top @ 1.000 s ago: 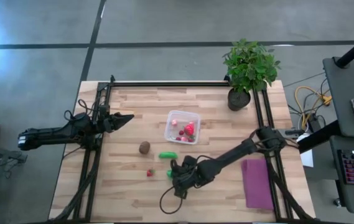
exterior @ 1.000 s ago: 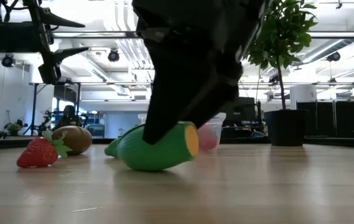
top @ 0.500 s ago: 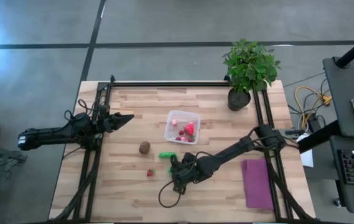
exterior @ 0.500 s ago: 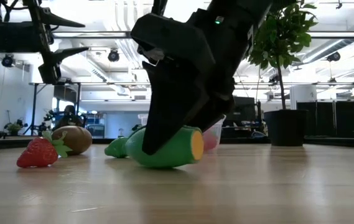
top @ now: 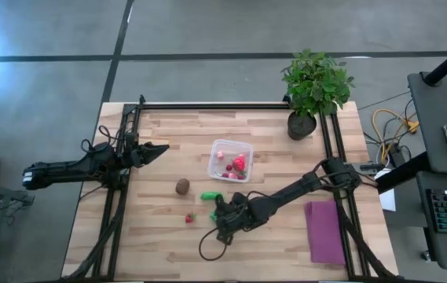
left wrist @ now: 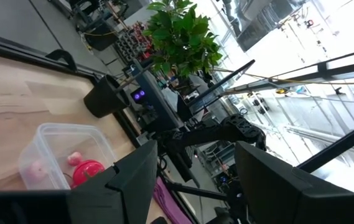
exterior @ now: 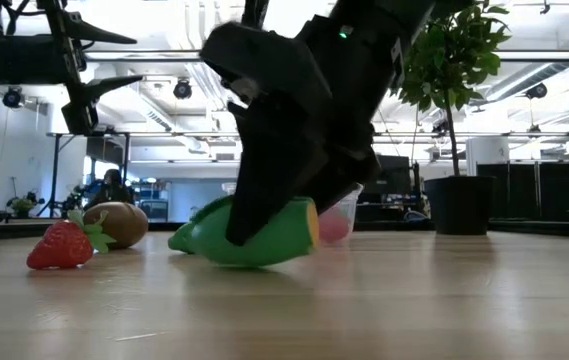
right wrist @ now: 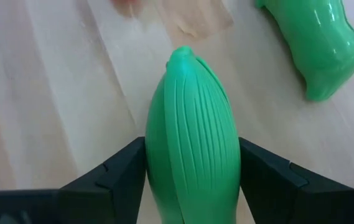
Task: Pick and placing Produce into tupperware
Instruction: Put the green corn into the transparent bin
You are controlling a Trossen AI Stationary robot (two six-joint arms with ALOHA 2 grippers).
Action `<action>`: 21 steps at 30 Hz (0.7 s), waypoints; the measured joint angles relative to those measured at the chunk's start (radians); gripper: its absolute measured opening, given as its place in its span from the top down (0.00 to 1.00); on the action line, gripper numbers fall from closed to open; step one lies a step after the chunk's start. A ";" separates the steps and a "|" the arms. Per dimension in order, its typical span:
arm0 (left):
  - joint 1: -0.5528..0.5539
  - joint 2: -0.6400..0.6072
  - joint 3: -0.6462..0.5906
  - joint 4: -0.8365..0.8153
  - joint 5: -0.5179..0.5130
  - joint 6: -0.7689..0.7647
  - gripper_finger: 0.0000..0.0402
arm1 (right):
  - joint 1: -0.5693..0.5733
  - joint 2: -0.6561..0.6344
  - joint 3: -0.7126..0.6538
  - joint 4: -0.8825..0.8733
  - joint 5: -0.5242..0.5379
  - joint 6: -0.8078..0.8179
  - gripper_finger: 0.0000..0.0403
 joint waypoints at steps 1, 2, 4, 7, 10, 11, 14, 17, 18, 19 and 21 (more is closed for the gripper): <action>0.000 0.000 0.000 0.000 0.000 0.000 0.50 | 0.000 0.000 0.007 0.000 0.000 0.000 0.46; 0.000 0.000 0.000 0.000 0.000 0.000 0.50 | 0.000 -0.002 0.015 0.000 0.002 0.000 0.46; 0.000 0.000 0.000 0.000 0.000 0.000 0.50 | 0.000 -0.013 0.040 -0.001 0.029 0.000 0.46; 0.000 0.002 0.000 0.000 0.000 0.000 0.50 | -0.002 -0.051 0.085 -0.014 0.136 -0.005 0.46; 0.000 0.000 0.000 0.001 0.000 0.000 0.50 | -0.025 -0.092 0.157 -0.145 0.300 -0.004 0.46; 0.000 0.001 0.000 0.002 0.000 0.000 0.50 | -0.041 -0.104 0.185 -0.211 0.345 0.009 0.46; 0.000 0.000 0.000 0.002 0.000 0.000 0.50 | -0.117 -0.124 0.245 -0.433 0.380 0.082 0.46; 0.000 0.000 0.000 0.000 0.000 0.000 0.50 | -0.211 -0.121 0.261 -0.593 0.276 0.090 0.45; 0.000 0.000 0.000 0.000 0.000 0.000 0.50 | -0.240 -0.118 0.255 -0.603 0.242 0.075 0.44; 0.000 0.000 0.000 0.000 0.000 0.000 0.50 | -0.268 -0.117 0.244 -0.595 0.208 0.052 0.43; 0.000 0.000 0.000 0.000 0.000 0.000 0.50 | -0.310 -0.115 0.228 -0.586 0.152 0.002 0.42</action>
